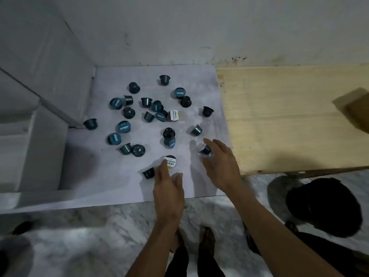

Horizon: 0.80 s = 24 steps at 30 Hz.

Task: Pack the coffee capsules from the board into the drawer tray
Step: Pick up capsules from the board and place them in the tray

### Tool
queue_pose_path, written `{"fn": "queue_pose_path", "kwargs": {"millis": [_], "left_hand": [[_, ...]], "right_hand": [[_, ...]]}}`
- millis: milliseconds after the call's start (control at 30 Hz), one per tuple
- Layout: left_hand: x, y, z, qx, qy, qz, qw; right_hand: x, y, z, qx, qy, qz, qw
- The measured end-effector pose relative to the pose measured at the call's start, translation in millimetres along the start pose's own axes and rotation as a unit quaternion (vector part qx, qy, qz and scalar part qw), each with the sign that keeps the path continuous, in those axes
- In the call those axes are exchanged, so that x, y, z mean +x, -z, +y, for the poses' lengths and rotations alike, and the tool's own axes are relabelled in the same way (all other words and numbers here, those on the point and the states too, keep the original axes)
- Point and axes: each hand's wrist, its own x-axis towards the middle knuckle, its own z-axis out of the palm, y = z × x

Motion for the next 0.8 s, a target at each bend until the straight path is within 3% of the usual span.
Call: {"fn": "queue_pose_path", "kwargs": {"millis": [200, 367, 800], "left_hand": [[17.1, -14.6, -7.1, 0.006, -0.021, 0.059, 0.998], [25.7, -18.1, -14.8, 0.002, -0.079, 0.104, 0.991], [25.7, -25.5, -34.0, -0.021, -0.171, 0.163, 0.972]], "right_hand": [[8.9, -15.3, 12.6, -0.029, 0.09, 0.102, 0.99], [6.3, -23.1, 20.0, 0.012, 0.079, 0.195, 0.978], [-2.8, -32.1, 31.2, 0.058, 0.126, 0.237, 0.962]]}}
